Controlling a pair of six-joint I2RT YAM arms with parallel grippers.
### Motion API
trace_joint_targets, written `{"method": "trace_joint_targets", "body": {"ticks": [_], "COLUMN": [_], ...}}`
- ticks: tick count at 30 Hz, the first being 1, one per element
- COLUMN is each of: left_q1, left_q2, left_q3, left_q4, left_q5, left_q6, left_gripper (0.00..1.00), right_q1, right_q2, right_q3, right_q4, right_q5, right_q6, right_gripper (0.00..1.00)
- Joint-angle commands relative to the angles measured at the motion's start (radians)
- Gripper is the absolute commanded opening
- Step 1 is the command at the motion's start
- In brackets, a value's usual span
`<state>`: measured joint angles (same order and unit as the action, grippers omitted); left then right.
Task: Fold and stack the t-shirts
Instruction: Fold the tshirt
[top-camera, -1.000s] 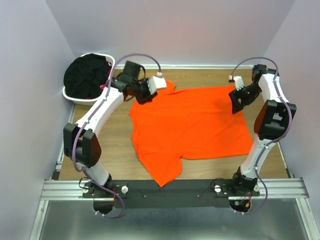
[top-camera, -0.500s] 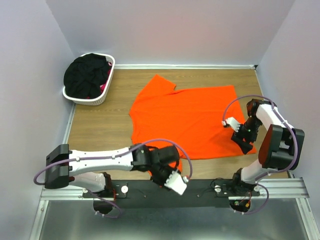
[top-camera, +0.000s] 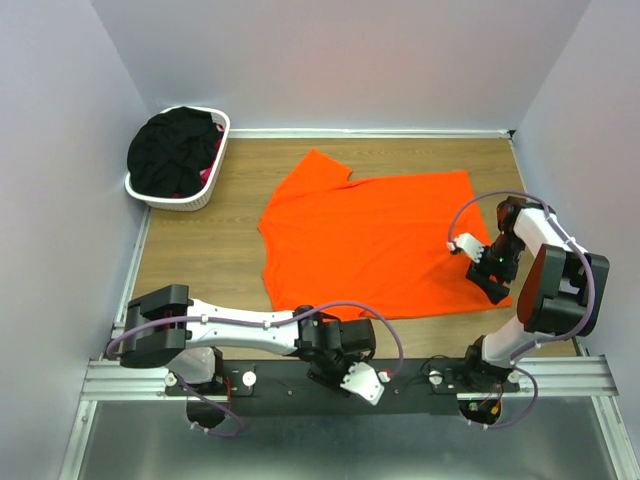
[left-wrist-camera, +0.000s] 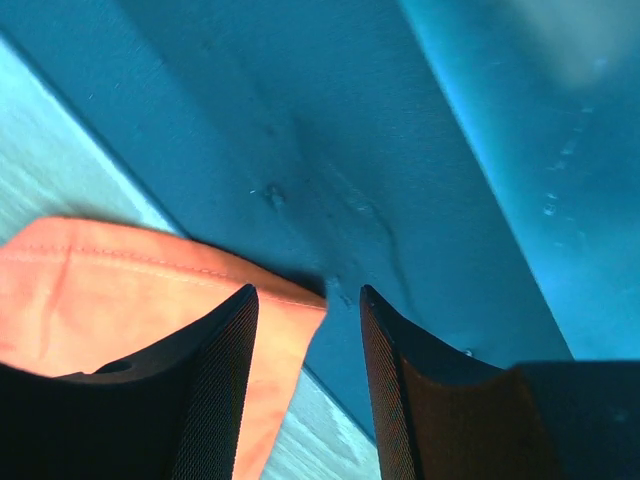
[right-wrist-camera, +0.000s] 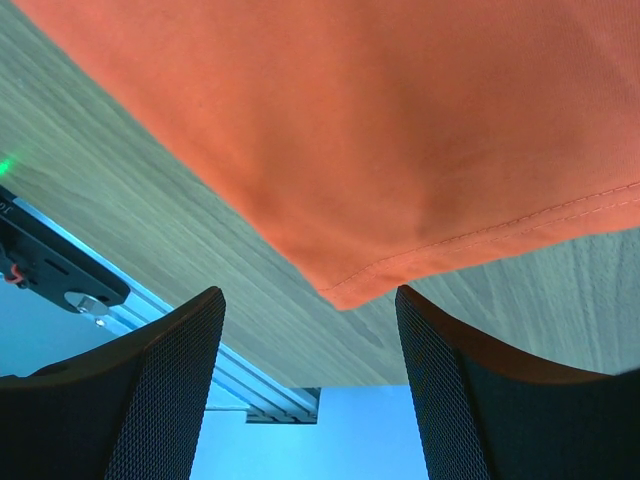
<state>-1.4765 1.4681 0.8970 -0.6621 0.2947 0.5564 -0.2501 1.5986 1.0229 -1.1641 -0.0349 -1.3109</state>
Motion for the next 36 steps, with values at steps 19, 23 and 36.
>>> {"method": "trace_joint_targets", "body": {"ticks": [19, 23, 36], "left_q1": [0.041, 0.155, 0.278], "left_q2": [0.17, 0.169, 0.189], "left_q3": [0.003, 0.017, 0.066], "left_q4": [0.007, -0.027, -0.074], "left_q5": [-0.097, -0.037, 0.057], "left_q6": [-0.067, -0.032, 0.008], "left_gripper": [0.12, 0.0, 0.0], "right_q1": [-0.014, -0.014, -0.014], "right_q2": [0.007, -0.035, -0.149], "right_q3": [-0.01, -0.023, -0.233], "right_q4": [0.089, 0.054, 0.164], "right_q5": [-0.094, -0.147, -0.122], "right_q6": [-0.097, -0.165, -0.366], "right_gripper": [0.8, 0.8, 0.79]}}
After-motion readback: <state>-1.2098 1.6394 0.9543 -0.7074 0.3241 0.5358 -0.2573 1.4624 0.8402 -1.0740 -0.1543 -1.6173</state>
